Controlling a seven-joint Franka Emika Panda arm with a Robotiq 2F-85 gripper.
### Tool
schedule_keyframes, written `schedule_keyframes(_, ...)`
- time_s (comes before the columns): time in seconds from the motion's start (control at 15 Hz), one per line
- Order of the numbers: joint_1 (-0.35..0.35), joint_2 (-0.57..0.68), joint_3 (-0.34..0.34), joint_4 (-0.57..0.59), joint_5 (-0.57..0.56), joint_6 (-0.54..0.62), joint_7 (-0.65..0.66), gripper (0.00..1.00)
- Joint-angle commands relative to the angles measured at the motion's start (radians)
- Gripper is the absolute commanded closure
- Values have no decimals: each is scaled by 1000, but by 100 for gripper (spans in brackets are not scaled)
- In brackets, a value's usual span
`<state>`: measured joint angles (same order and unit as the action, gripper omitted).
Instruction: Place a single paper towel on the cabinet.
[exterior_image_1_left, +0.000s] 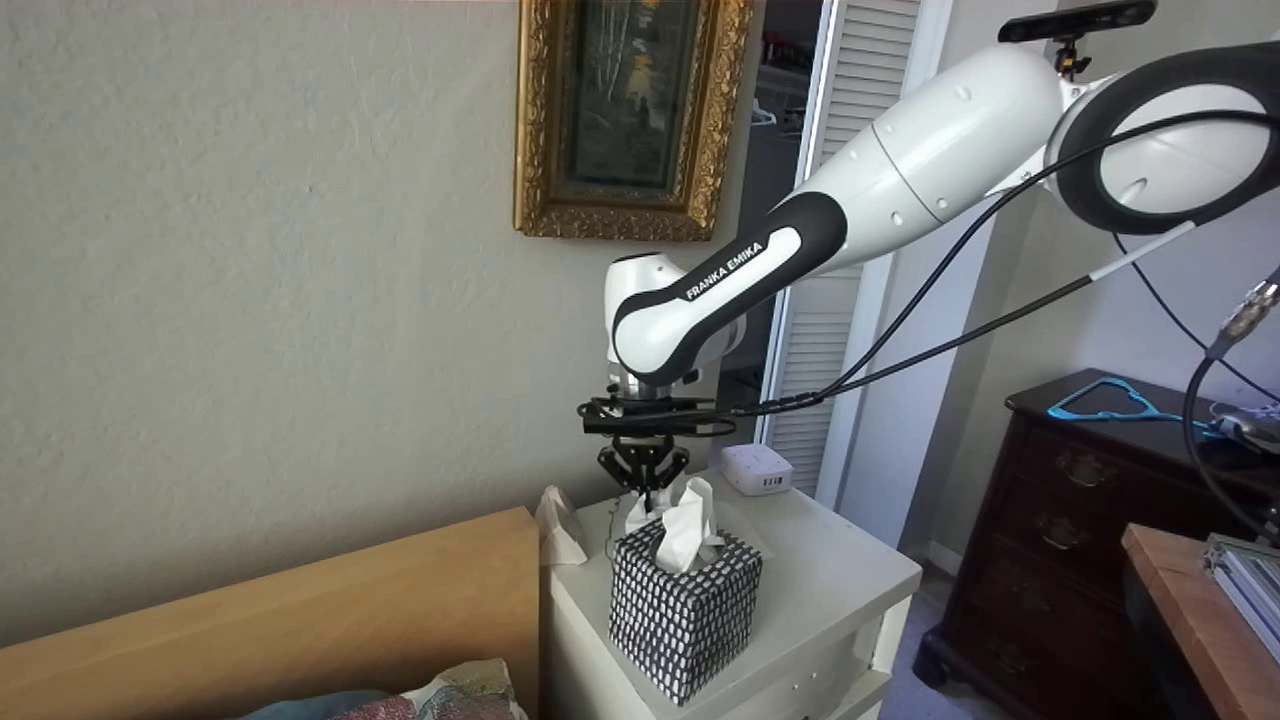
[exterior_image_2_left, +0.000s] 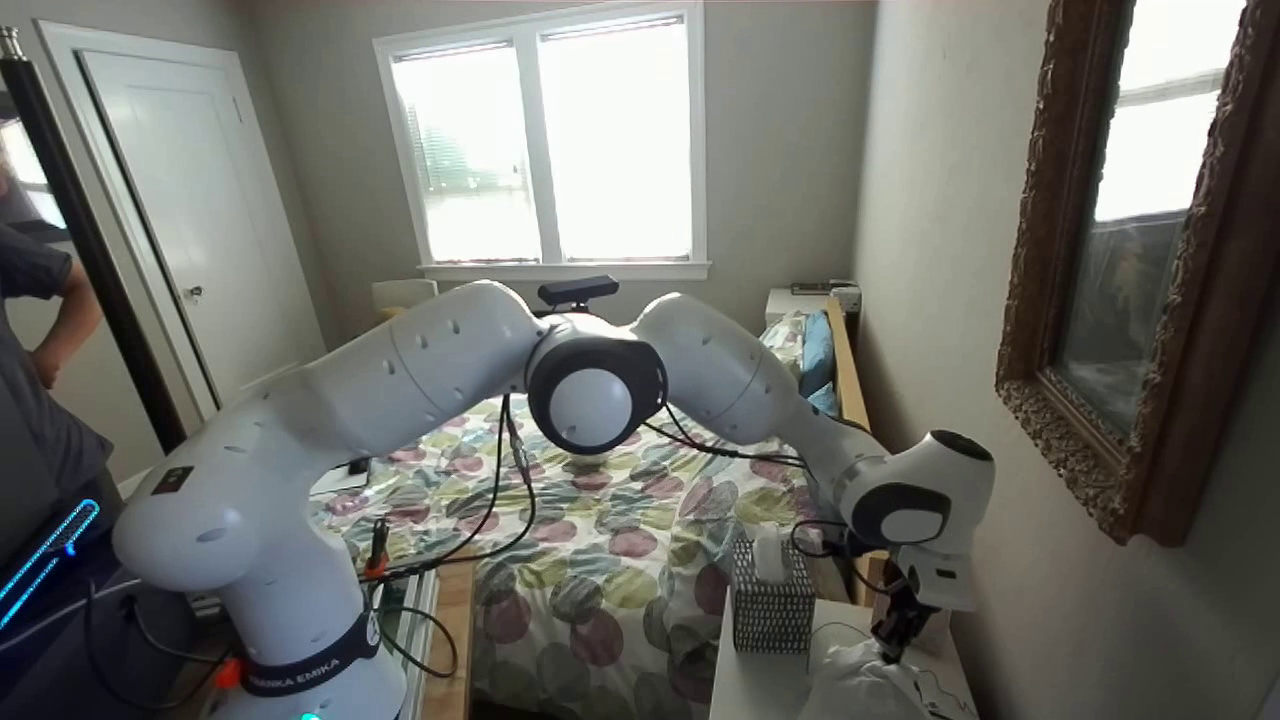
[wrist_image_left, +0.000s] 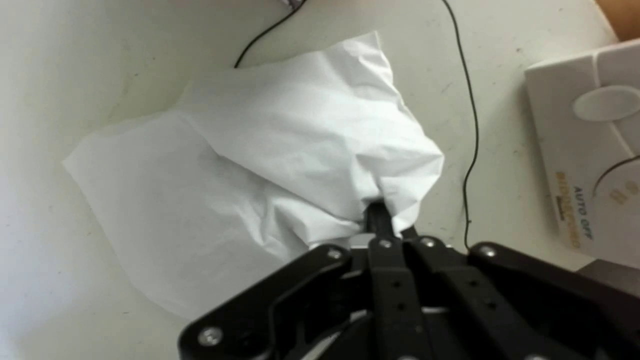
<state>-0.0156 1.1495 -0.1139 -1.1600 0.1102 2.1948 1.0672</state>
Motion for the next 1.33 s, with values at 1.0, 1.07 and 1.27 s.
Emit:
schedule_keyframes(1.0, 50, 32, 9, 51, -7, -37, -10, 100)
schedule_keyframes(1.07, 56, 31, 9, 52, -7, -36, -12, 100)
schedule_keyframes(1.27, 58, 33, 5, 64, -2, -38, -8, 100)
